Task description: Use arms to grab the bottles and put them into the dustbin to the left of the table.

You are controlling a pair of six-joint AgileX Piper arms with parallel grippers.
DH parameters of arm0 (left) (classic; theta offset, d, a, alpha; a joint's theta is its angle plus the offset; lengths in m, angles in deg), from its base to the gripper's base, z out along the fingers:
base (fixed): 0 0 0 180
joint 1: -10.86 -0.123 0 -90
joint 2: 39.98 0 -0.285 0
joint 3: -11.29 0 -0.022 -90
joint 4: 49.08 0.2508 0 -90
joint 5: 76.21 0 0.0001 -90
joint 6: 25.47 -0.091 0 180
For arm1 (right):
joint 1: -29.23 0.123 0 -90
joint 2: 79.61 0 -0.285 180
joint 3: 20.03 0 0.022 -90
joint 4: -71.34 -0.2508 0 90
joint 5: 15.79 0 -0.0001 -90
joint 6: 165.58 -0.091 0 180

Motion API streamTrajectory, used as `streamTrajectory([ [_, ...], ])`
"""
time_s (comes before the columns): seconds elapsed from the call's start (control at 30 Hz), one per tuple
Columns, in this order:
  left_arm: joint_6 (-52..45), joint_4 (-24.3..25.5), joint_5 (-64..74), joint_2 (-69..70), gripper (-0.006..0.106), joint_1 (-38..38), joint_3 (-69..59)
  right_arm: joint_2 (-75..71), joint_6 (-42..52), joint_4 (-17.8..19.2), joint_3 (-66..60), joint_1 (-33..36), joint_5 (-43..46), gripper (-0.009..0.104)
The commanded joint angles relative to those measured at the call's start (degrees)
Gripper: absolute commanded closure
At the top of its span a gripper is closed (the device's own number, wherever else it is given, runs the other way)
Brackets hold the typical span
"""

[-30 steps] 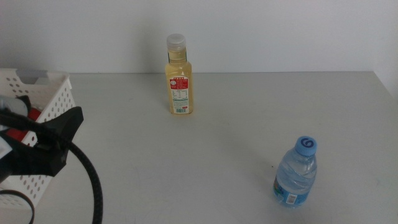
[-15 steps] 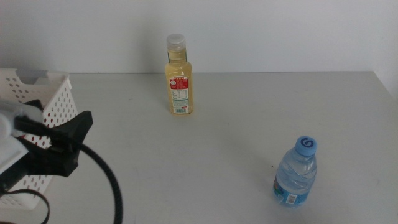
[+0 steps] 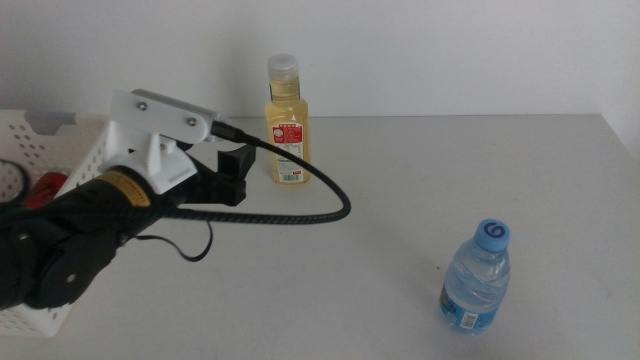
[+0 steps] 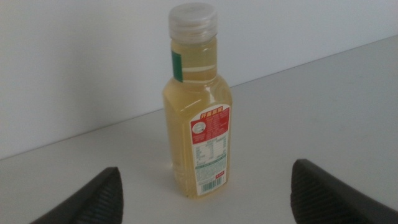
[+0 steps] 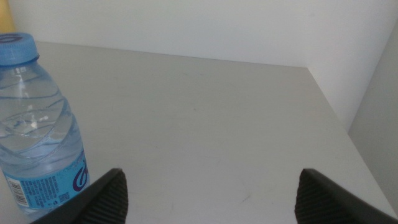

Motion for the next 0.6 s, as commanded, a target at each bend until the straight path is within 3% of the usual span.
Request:
streamTrajectory([
  [0.0,1.0,-1.0,-7.9,-4.0,0.01,0.9,5.2,-1.2,0.3,0.3,0.6,-0.3,4.1,0.011],
  [0.4,3.5,-1.2,-8.9,-24.5,0.01,2.7,23.7,-1.2,0.3,0.3,0.6,-0.3,4.1,0.011],
  [0.57,3.5,-4.0,-8.1,-29.3,0.01,2.6,29.0,-1.2,0.3,0.3,0.6,-0.3,4.1,0.011],
])
